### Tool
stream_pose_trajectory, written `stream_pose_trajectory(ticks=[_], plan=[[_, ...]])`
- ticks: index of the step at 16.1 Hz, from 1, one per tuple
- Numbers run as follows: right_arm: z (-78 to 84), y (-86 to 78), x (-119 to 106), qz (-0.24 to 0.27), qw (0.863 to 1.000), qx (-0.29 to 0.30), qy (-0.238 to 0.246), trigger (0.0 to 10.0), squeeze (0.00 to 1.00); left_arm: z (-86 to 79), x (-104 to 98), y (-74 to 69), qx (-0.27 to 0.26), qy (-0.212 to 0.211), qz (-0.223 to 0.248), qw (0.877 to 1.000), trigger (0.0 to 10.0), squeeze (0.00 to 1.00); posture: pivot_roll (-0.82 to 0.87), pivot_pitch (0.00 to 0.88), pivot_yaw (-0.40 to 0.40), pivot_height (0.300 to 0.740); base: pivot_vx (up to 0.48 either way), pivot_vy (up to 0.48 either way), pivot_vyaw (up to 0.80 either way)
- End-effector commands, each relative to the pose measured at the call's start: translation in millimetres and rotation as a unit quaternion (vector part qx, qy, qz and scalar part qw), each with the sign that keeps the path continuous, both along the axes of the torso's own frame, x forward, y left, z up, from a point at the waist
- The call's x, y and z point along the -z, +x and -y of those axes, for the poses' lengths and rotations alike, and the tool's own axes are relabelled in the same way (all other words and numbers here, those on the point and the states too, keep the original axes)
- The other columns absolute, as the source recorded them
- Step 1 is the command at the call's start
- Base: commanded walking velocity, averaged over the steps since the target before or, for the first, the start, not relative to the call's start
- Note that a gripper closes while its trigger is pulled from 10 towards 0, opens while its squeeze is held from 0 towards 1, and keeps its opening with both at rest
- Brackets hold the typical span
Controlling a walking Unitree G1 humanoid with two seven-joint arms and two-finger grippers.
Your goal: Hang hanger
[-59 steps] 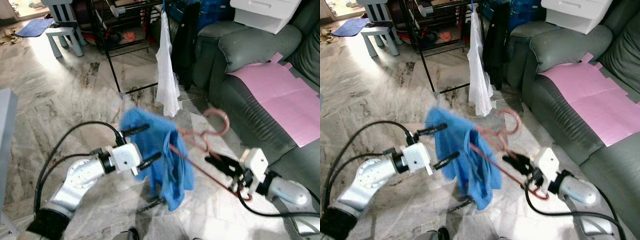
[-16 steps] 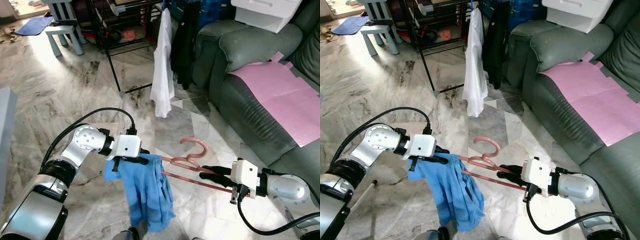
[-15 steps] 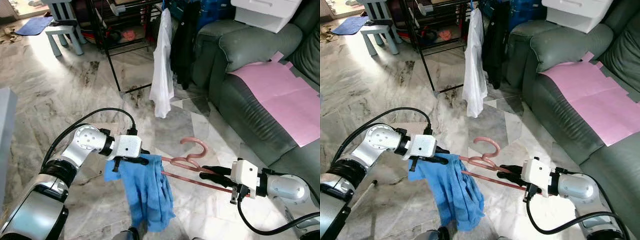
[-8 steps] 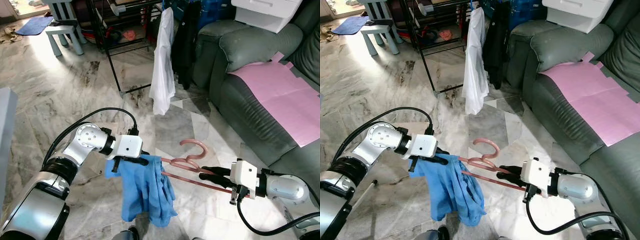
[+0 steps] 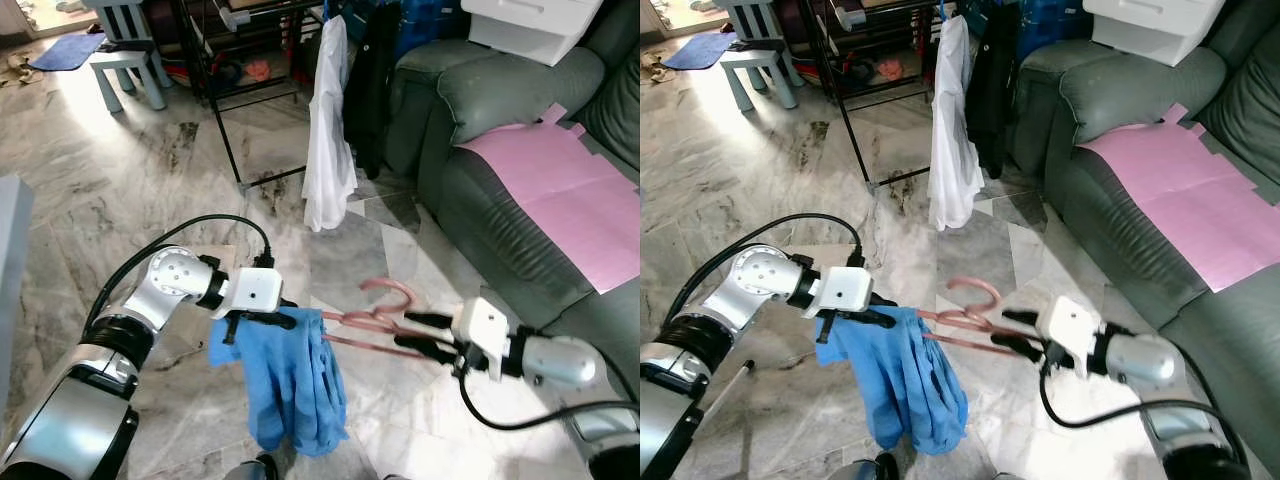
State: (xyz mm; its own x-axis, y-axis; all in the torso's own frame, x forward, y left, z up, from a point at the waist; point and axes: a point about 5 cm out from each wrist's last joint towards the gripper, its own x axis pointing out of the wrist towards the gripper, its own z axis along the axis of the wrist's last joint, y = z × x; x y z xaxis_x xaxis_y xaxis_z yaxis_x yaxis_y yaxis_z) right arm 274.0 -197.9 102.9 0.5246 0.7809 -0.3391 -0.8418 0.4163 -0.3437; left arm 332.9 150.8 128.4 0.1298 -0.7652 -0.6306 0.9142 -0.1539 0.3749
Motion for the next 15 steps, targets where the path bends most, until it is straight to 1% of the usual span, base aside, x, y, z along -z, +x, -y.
stream_pose_trajectory(ticks=[1,2,3,4,5,6,7,9,10,11,13,15], plan=[[10.2,7.4,-15.3,0.050,0.998,0.027,-0.019,10.0,1.00,-12.1,4.2,-3.5,-0.008,0.013,-0.010,1.000,0.0,0.00,-0.10,0.152,0.026,0.740,0.000,0.000,0.00],[12.1,9.3,-19.2,0.043,0.998,0.029,-0.029,10.0,1.00,-13.9,4.9,-4.3,-0.009,0.015,-0.011,1.000,0.0,0.00,-0.10,0.151,0.025,0.740,0.000,0.000,0.00],[13.6,15.2,-30.2,0.079,0.996,0.043,-0.026,10.0,1.00,-17.5,7.6,-5.8,-0.017,0.014,-0.017,1.000,0.0,0.00,-0.10,0.151,0.025,0.740,0.000,0.000,0.00],[15.6,17.1,-36.3,0.083,0.995,0.035,-0.039,10.0,1.00,-21.4,11.0,-7.3,-0.026,0.015,-0.021,0.999,0.0,0.00,-0.10,0.151,0.025,0.740,0.000,0.000,0.00],[16.7,18.0,-37.8,0.084,0.995,0.040,-0.040,10.0,1.00,-22.5,11.7,-7.6,-0.028,0.015,-0.021,0.999,0.0,0.00,-0.10,0.151,0.025,0.740,0.000,0.000,0.00],[21.5,21.0,-40.9,0.075,0.995,0.052,-0.043,10.0,1.00,-25.6,14.0,-7.4,-0.049,-0.002,-0.032,0.998,0.0,0.00,-0.10,0.147,0.026,0.740,0.000,0.000,0.00],[24.0,21.8,-44.4,0.067,0.996,0.050,-0.036,10.0,1.00,-32.3,18.4,-8.5,-0.069,-0.003,-0.039,0.997,0.0,0.00,-0.10,0.144,0.026,0.740,0.000,0.000,0.00],[24.5,23.0,-46.9,0.070,0.996,0.048,-0.035,10.0,1.00,-38.2,21.7,-9.5,-0.086,-0.001,-0.043,0.995,0.0,0.00,-0.10,0.143,0.027,0.740,0.000,0.000,0.00],[24.6,24.4,-49.1,0.076,0.995,0.052,-0.028,10.0,1.00,-39.4,22.3,-9.3,-0.096,-0.008,-0.049,0.994,0.0,0.00,-0.10,0.142,0.028,0.740,0.000,0.000,0.00],[25.3,24.7,-50.6,0.075,0.996,0.051,-0.025,10.0,1.00,-40.5,23.8,-10.0,-0.098,-0.006,-0.049,0.994,0.0,0.00,-0.10,0.142,0.029,0.740,0.000,0.000,0.00],[27.4,24.4,-52.8,0.060,0.997,0.050,-0.006,10.0,1.00,-42.7,26.1,-10.5,-0.105,-0.003,-0.051,0.993,0.0,0.00,-0.10,0.141,0.033,0.740,0.000,0.000,0.00],[28.6,25.1,-55.7,0.053,0.997,0.059,0.020,10.0,1.00,-43.2,24.9,-7.5,-0.125,-0.019,-0.048,0.991,0.0,0.00,-0.10,0.141,0.032,0.740,0.000,0.000,0.00]])
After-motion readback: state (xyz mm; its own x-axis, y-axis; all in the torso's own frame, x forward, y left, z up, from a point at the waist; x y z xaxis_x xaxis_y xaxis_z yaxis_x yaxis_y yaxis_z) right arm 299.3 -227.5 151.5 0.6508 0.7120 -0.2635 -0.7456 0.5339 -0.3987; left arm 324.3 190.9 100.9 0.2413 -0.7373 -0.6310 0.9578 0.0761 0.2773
